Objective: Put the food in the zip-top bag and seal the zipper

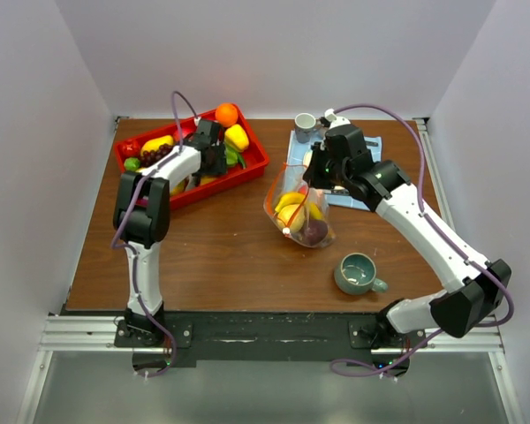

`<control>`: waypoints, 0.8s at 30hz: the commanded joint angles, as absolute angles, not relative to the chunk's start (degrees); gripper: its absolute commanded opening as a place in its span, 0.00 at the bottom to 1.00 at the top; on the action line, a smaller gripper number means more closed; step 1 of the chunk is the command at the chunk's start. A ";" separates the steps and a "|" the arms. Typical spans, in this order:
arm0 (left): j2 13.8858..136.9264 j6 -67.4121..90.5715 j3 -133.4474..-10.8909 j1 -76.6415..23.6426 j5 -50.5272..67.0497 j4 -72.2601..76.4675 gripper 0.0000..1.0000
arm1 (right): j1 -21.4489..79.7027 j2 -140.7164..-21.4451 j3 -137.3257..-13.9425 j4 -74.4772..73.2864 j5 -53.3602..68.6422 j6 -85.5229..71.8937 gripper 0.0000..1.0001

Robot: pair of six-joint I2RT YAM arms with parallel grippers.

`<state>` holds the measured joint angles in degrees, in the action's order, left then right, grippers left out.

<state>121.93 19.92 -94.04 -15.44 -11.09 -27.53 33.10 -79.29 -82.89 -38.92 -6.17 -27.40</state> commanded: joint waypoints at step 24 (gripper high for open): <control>77.53 48.41 -64.35 -26.62 12.92 -1.00 0.09 | 34.71 -80.86 -85.43 -34.63 -6.50 -30.32 0.00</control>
